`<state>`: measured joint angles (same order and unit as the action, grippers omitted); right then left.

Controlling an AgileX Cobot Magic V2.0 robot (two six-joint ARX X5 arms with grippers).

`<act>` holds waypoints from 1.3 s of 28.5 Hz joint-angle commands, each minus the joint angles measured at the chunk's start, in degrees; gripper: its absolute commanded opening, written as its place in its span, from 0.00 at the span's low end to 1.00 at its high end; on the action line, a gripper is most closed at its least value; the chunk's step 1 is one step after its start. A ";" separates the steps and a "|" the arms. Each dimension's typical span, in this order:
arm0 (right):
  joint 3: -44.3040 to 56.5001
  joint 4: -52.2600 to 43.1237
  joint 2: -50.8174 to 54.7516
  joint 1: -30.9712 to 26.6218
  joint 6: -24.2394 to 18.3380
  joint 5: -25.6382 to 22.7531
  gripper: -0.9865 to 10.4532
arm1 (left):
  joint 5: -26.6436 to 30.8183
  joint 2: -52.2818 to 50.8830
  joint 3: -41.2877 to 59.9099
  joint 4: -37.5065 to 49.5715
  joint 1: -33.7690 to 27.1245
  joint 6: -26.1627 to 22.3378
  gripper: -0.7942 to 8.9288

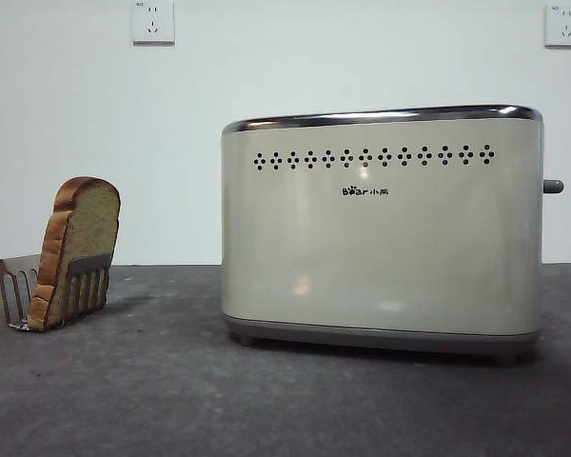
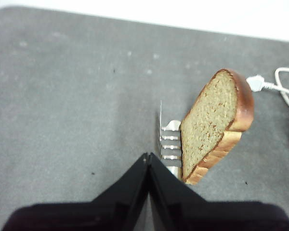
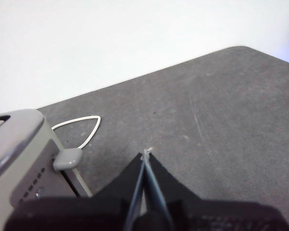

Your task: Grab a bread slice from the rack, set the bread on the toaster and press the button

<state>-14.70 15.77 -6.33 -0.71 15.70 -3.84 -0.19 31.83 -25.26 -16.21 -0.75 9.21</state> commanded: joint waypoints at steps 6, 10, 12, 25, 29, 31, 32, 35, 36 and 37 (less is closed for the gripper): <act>-11.52 10.25 -9.51 -0.04 0.50 0.61 0.08 | -0.46 15.61 -16.55 -14.01 0.72 0.70 0.08; -17.09 14.93 -14.99 -0.04 0.50 0.63 0.09 | -0.48 22.82 -27.08 -23.71 1.81 0.66 0.08; -19.45 16.52 -17.44 -0.04 0.55 0.63 0.09 | -0.52 26.18 -32.46 -28.70 2.36 0.68 0.08; -30.69 21.35 -29.62 -0.04 -2.03 4.57 0.09 | -0.24 45.83 -61.55 -50.99 9.90 0.83 0.08; -33.33 23.61 -32.63 -0.04 -3.80 8.52 0.09 | -0.24 51.41 -66.73 -53.44 12.28 0.76 0.08; -34.73 25.20 -33.99 -0.04 -4.44 9.92 0.09 | -0.26 54.77 -69.57 -53.68 13.70 0.48 0.08; -35.47 26.14 -34.56 -0.04 -4.76 10.16 0.09 | -0.26 56.70 -71.17 -53.66 14.40 -0.13 0.08; -36.76 27.39 -35.56 -0.04 -8.46 12.85 0.09 | 0.04 62.79 -76.43 -55.52 15.78 -0.96 0.31; -36.87 27.80 -35.56 -0.04 -10.10 14.75 0.09 | 0.44 64.57 -77.92 -56.22 16.09 -1.77 0.46; -36.87 28.11 -35.56 -0.04 -11.69 16.90 0.09 | 0.39 66.07 -78.77 -56.22 16.20 -2.49 0.57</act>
<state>-51.42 44.05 -41.91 -0.75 6.37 12.86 -0.12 97.34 -104.12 -72.16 15.31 8.03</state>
